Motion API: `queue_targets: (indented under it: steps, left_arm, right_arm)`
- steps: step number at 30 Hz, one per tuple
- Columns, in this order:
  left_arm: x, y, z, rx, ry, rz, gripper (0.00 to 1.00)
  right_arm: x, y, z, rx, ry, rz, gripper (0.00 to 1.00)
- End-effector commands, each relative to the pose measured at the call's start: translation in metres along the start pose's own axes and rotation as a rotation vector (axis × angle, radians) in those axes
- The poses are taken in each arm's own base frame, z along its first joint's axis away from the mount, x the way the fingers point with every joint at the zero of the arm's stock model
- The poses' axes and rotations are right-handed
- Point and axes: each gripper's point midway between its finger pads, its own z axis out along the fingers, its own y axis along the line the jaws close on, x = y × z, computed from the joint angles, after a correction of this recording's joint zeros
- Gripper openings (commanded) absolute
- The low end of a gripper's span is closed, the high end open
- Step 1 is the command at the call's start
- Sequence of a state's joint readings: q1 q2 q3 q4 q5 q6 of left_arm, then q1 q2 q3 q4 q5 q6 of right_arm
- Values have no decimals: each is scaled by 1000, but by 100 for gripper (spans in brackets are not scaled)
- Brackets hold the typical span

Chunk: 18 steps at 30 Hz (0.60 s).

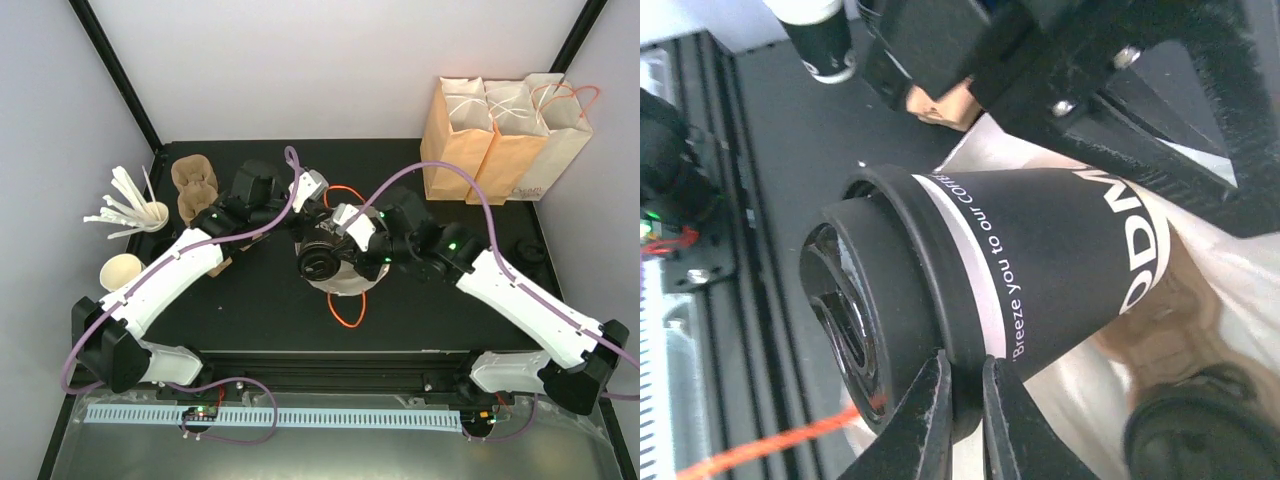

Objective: Pack the takeout coffee

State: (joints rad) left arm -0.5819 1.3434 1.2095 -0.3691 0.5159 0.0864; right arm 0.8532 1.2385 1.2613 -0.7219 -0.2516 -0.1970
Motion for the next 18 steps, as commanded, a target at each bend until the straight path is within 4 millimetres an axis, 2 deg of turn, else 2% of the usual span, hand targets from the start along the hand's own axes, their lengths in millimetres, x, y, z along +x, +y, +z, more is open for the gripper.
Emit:
queue_targets:
  steps: [1, 6, 12, 15, 18]
  left_arm:
    - [-9, 21, -4, -101, 7, 27, 2]
    - [-16, 50, -20, -194, 25, -32, 2]
    - [-19, 75, -35, -289, 0, -95, 2]
    - [-16, 88, -38, -337, -3, -136, 2]
    - [-17, 98, -45, -375, -19, -189, 2]
  right_arm:
    - [-19, 22, -35, -134, -40, 76, 1]
    - [-31, 36, -65, -199, -76, 130, 1]
    - [-46, 18, -99, -185, -77, 295, 1]
    - [-57, 1, -115, -192, -107, 393, 1]
    - [-61, -34, -125, -212, -162, 643, 1]
